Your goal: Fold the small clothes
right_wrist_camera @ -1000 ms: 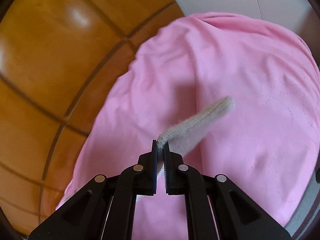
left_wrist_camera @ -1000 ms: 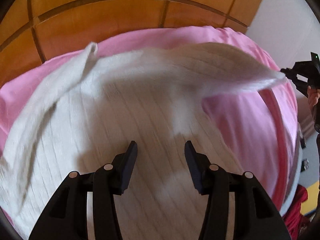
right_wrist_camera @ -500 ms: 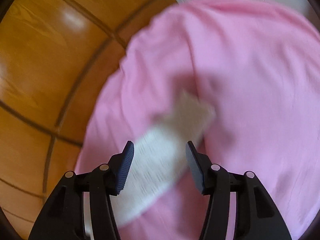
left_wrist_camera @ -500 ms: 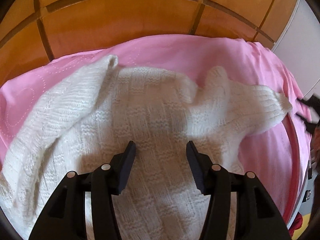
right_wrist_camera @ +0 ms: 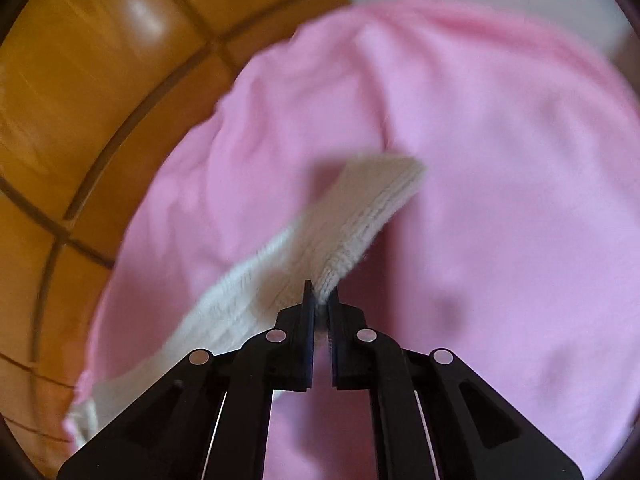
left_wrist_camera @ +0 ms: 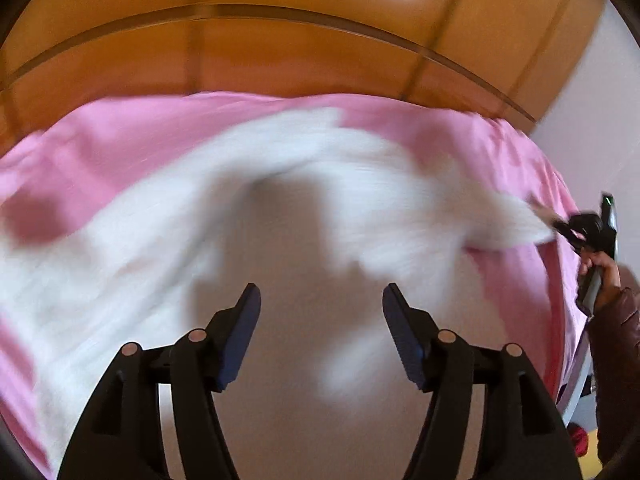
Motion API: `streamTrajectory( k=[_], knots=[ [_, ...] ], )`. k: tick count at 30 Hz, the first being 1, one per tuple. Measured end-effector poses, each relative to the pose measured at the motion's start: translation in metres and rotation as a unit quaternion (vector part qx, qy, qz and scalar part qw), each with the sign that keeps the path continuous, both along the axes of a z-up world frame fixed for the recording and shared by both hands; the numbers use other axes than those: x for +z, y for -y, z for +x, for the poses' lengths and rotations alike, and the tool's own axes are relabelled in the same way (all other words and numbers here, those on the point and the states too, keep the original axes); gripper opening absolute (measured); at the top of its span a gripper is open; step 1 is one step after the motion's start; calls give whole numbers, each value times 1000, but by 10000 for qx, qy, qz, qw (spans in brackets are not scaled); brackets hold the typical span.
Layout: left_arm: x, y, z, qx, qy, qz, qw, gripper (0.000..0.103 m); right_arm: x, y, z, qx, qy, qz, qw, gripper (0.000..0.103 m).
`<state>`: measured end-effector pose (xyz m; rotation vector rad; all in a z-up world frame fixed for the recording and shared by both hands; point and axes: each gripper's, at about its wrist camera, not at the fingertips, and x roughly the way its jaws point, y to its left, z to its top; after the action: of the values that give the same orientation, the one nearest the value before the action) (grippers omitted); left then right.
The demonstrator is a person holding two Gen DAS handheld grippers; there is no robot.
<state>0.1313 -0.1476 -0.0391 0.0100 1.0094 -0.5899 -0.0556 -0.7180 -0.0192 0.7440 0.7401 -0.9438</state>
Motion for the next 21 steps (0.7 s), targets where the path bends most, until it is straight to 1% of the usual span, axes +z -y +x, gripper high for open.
streamTrajectory(
  k=[2,3,4,5,6,7,8,9,10,11,12,13,15,16,17,18,21],
  knots=[
    [1,-45,-2,449,20,40,9990,63,-4,7,-8,-63,-96,94,9999,5],
    [2,-74,-1,777,7,47,9970,63,-7,8,-9,-26,-66,185,9998,5],
    [3,-103,0,1123,13,59,9937,63,-8,7,-9,122,72,304,9994,5],
    [4,-124,0,1392,45,125,9902,63,-6,4,-9,140,141,299,9994,10],
    [4,-146,1,1666,68,216,9858,64,-2,-2,-10,132,225,255,9993,18],
    [5,-172,3,2003,54,300,9793,64,5,-10,-10,133,388,179,9990,45],
    [5,-204,4,2379,9,294,9709,64,14,-21,-11,96,474,39,9988,74],
    [6,-227,5,2654,-7,269,9638,64,25,-35,-10,124,558,-172,9982,79],
    [8,-251,5,2945,25,302,9552,64,32,-46,-6,299,621,-267,9973,79],
    [9,-273,5,3185,95,422,9469,64,39,-61,1,606,698,-296,9953,79],
    [10,-293,6,3353,135,529,9405,64,44,-74,8,828,743,-280,9934,79],
    [9,-308,8,3470,121,573,9360,64,49,-95,15,1142,795,-250,9900,79],
    [8,-338,12,3758,128,591,9247,63,53,-138,30,1855,859,-160,9787,79],
    [9,-347,14,3800,173,610,9228,64,52,-170,42,2350,839,-121,9683,79],
    [8,-356,21,3778,212,670,9232,64,49,-198,50,2741,812,-68,9582,79],
    [6,-359,26,3793,203,738,9221,64,43,-228,59,3131,787,79,9464,79],
    [-2,-375,50,3948,181,846,9147,64,23,-295,75,3933,666,457,9159,79]
  ],
)
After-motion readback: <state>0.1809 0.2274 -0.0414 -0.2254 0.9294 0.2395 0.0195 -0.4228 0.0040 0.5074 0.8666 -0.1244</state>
